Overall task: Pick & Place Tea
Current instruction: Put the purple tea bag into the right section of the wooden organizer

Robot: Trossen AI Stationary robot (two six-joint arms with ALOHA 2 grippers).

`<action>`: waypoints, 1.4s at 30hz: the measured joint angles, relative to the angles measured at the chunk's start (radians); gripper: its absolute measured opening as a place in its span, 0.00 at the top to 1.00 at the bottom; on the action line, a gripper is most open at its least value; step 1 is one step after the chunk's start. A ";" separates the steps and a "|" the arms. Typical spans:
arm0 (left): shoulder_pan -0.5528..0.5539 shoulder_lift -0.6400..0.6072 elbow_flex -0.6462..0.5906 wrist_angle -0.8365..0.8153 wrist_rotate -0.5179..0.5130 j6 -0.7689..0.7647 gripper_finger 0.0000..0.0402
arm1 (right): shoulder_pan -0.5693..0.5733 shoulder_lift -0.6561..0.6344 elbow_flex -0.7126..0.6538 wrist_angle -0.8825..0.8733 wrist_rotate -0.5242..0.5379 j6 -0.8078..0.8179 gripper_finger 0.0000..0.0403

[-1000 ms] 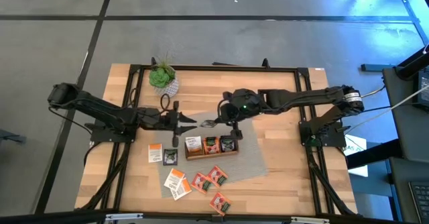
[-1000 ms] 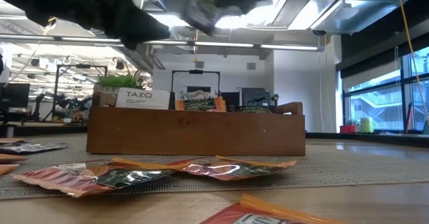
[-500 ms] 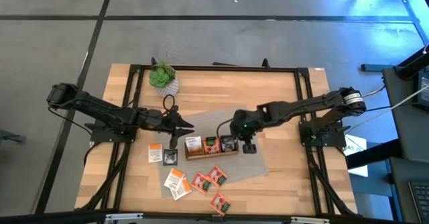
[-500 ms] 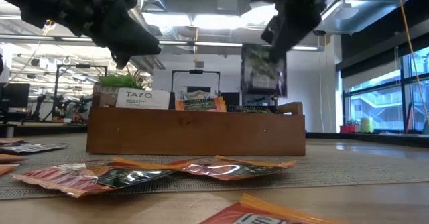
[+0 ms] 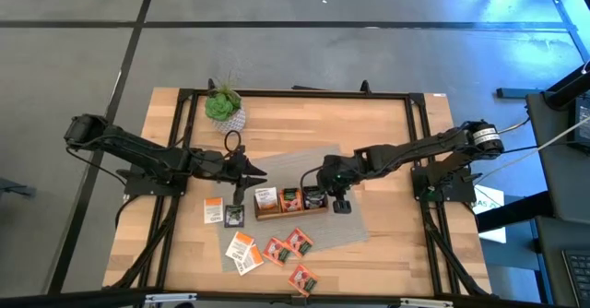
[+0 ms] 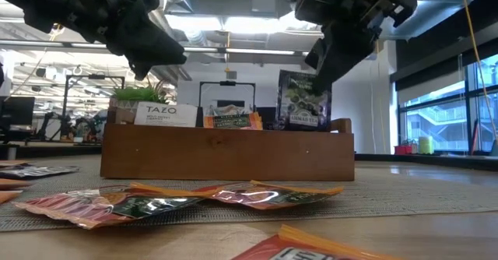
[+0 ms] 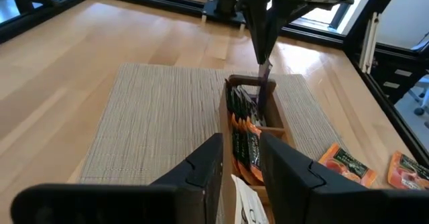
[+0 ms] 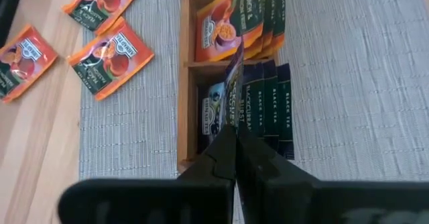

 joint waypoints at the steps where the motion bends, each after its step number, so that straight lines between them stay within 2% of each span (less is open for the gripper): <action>1: 0.000 0.000 0.000 -0.001 0.000 0.000 0.76 | 0.000 0.000 0.000 0.000 0.000 0.002 0.99; 5: 0.000 0.000 0.000 -0.007 0.001 -0.004 0.76 | 0.000 0.009 0.000 0.031 -0.001 0.001 0.99; 11: 0.000 0.000 0.000 -0.040 0.077 -0.058 0.77 | 0.000 0.059 -0.001 0.022 -0.003 0.002 0.99; 14: 0.000 0.001 0.000 -0.059 0.099 -0.071 0.77 | 0.000 0.090 -0.001 0.031 -0.045 0.000 0.99; 28: 0.000 0.001 0.000 -0.071 0.100 -0.070 0.76 | 0.000 0.148 0.004 0.058 -0.053 -0.008 0.98; 31: 0.000 0.001 0.000 -0.071 0.100 -0.070 0.76 | 0.000 0.148 0.015 0.058 -0.054 -0.064 0.94; 35: 0.000 0.001 0.000 -0.071 0.100 -0.070 0.76 | 0.003 0.148 0.039 0.026 -0.053 -0.079 0.84; 39: 0.000 0.001 0.000 -0.071 0.100 -0.070 0.76 | 0.003 0.149 0.101 -0.098 -0.044 -0.077 0.73; 42: 0.000 0.001 0.000 -0.071 0.100 -0.070 0.77 | 0.003 0.149 0.165 -0.149 -0.014 -0.077 0.68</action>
